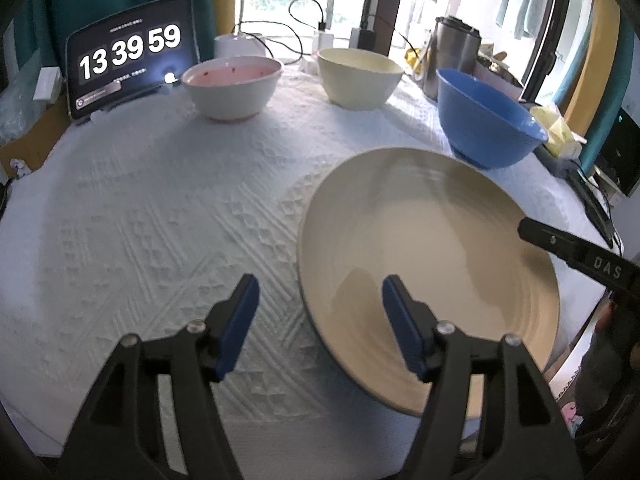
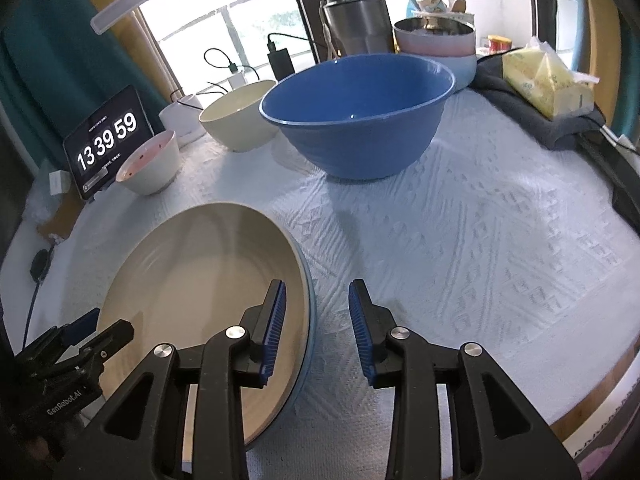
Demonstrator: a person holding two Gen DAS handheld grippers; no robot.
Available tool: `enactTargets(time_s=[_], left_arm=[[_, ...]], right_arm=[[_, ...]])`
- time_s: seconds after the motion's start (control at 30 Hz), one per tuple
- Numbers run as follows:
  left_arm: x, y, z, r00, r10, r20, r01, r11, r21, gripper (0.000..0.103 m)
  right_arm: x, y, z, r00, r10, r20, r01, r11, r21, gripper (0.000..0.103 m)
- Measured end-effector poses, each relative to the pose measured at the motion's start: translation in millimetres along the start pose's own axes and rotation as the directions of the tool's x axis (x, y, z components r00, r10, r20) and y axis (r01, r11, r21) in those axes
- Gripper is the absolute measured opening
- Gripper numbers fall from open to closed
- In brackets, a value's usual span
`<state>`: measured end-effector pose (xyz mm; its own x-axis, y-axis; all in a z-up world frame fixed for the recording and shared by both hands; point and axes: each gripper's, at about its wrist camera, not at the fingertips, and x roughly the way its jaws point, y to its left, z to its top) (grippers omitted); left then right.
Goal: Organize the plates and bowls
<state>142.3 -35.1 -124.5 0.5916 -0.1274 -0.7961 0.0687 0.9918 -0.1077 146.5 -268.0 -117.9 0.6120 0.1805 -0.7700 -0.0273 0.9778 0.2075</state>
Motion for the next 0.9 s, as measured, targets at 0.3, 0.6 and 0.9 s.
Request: enactTargets(time_s=[0.3, 0.6, 0.9], left_arm=[[7.0, -2.6, -0.7, 1.000, -0.023, -0.002, 0.023, 1.000, 0.002, 0.066], [10.2, -9.4, -2.5, 0.996, -0.087, 0.004, 0.087, 0.996, -0.012, 0.066], [10.0, -7.7, -1.3, 0.995, -0.101, 0.003, 0.101, 0.995, -0.007, 0.065]], right_arm=[[14.0, 1.7, -5.3, 0.997, 0.056, -0.050, -0.055, 0.998, 0.020, 0.035], [21.6, 2.8, -6.0, 0.987, 0.148, -0.067, -0.143, 0.987, 0.073, 0.049], [22.9, 5.3, -5.9, 0.991, 0.120, -0.059, -0.116, 0.991, 0.064, 0.049]])
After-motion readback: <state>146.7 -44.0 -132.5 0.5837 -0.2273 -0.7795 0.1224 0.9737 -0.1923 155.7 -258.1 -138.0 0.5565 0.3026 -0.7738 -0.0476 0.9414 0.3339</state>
